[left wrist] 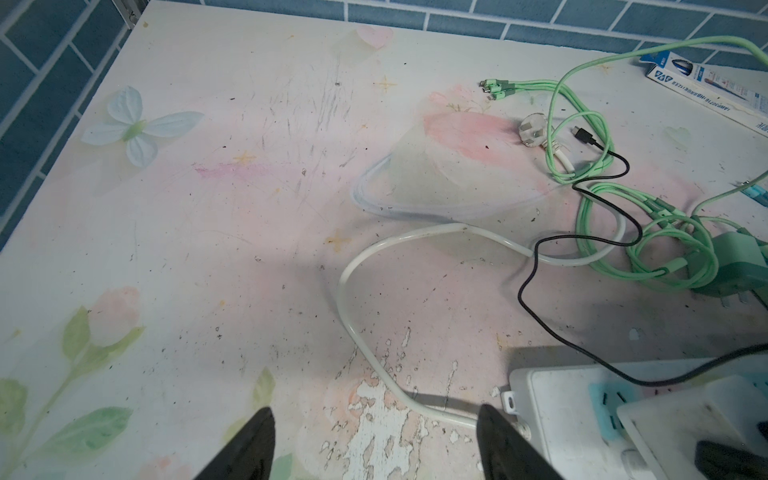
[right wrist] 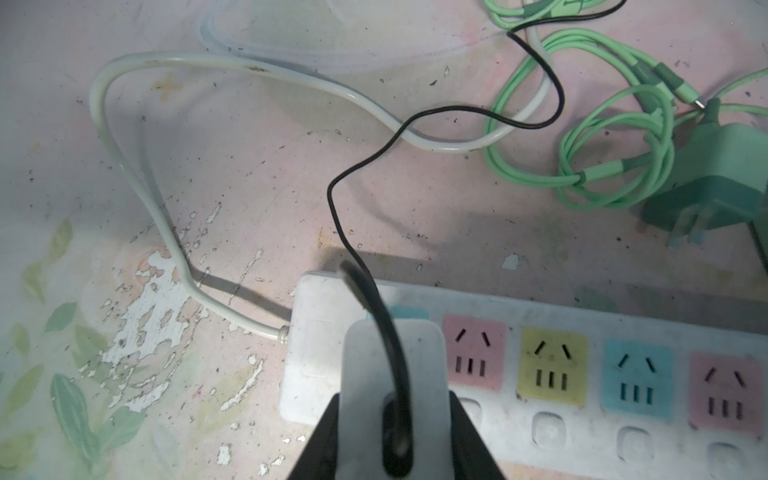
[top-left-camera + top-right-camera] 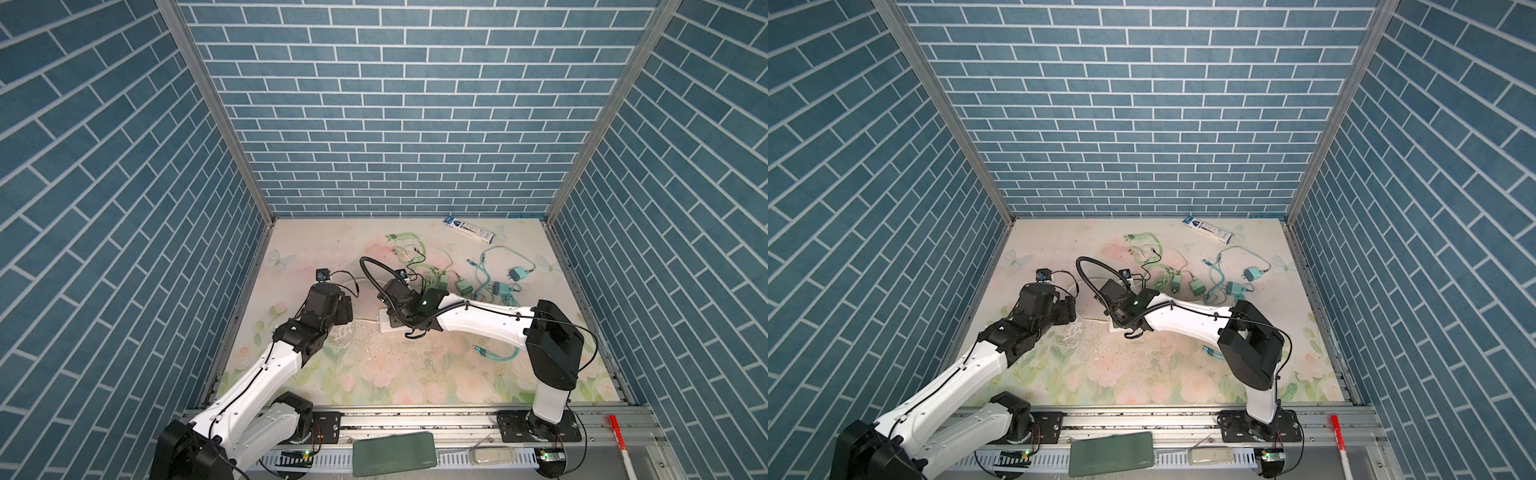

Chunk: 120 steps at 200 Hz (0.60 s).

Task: Insert the plug
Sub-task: 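Move the white charger above the end socket of the power strip with the right gripper, then lower the charger prongs into the end socket with the right gripper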

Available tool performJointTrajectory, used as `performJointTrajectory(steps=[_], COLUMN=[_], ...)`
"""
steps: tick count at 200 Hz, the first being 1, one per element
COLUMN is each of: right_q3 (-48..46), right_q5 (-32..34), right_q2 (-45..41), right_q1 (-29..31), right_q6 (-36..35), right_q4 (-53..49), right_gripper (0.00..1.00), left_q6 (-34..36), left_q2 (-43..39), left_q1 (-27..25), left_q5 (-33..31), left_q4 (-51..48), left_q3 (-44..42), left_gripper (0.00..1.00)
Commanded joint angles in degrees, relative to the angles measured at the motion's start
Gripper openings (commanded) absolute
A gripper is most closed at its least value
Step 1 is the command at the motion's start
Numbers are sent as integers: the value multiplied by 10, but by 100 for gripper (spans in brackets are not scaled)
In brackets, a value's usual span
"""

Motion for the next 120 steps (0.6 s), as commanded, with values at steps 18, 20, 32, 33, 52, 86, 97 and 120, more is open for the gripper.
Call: performJointTrajectory(steps=[18, 20, 32, 33, 52, 86, 97, 120], right_q3=[19, 18, 17, 17, 4, -12, -10, -15], right_q5=[11, 12, 17, 18, 24, 1, 3, 5], right_q2=[13, 13, 17, 17, 20, 27, 27, 28], right_q1=[3, 3, 3, 3, 3, 3, 3, 3], right_q6=[-14, -14, -13, -13, -14, -12, -6, 1], right_q4=[13, 14, 10, 9, 20, 65, 62, 63], right_gripper=[8, 8, 8, 8, 8, 8, 8, 8], left_q6=[-1, -1, -2, -2, -2, -1, -1, -2], left_q2=[-5, -5, -6, -6, -9, -17, -18, -20], left_q1=[0, 0, 0, 0, 0, 0, 0, 0], left_q5=[-9, -9, -9, -9, -10, -15, -17, -16], left_q4=[-10, -11, -11, -11, -12, -17, -18, -13], left_q3=[-7, -6, -7, -8, -10, -14, -14, -18], left_gripper=[77, 77, 77, 77, 77, 77, 77, 77])
